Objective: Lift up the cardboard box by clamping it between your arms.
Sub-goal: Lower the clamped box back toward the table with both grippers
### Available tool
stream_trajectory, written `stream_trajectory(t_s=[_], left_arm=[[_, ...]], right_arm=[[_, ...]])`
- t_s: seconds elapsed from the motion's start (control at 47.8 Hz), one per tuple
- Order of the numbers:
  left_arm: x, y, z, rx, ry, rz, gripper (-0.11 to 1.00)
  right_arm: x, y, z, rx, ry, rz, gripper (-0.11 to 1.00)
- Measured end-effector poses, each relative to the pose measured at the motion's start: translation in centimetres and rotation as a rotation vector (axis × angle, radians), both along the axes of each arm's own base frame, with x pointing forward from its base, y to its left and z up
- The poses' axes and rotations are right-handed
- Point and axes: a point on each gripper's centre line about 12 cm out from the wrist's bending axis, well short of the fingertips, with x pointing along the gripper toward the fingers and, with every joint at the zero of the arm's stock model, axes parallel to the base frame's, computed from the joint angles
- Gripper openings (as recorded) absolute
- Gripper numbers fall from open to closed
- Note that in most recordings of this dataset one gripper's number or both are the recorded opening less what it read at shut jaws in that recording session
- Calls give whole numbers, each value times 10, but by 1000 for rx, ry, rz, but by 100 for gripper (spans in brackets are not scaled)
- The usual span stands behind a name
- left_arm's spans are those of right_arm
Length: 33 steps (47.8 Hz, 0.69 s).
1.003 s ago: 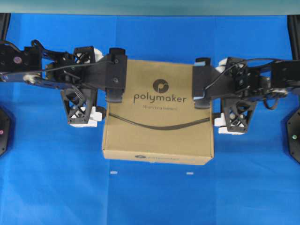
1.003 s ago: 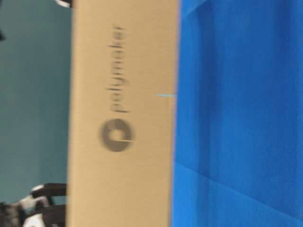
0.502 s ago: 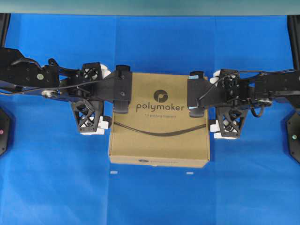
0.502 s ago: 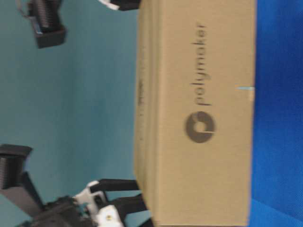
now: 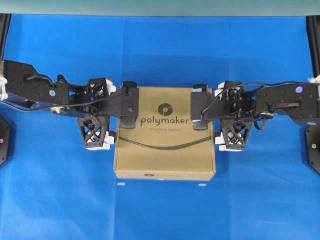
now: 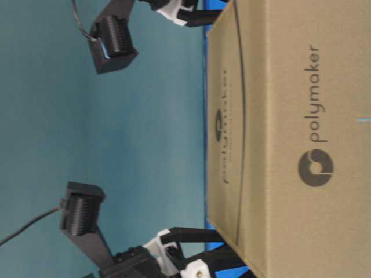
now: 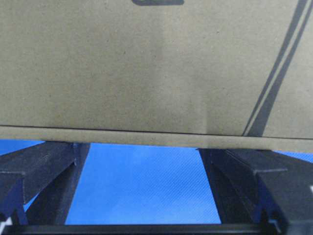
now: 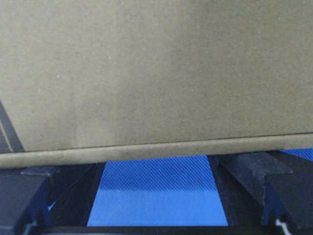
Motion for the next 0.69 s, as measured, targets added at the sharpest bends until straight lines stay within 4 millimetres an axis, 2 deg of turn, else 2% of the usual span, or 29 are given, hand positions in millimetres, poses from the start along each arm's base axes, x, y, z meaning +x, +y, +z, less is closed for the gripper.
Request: stream_trajectory(t_s=[0.105, 0.355, 0.585, 0.69], left_arm=[[1, -1, -10, -4, 7, 0, 85], [1, -2, -18, -11, 15, 7, 85], [-4, -1, -19, -16, 16, 16, 85], [-11, 0, -21, -22, 28, 31, 85]], right_arm=[[0, -1, -6, -4, 12, 11, 100], [0, 0, -16, -1, 41, 16, 100], [-3, -2, -16, 0, 41, 10, 100], [-6, -6, -10, 3, 43, -11, 100]])
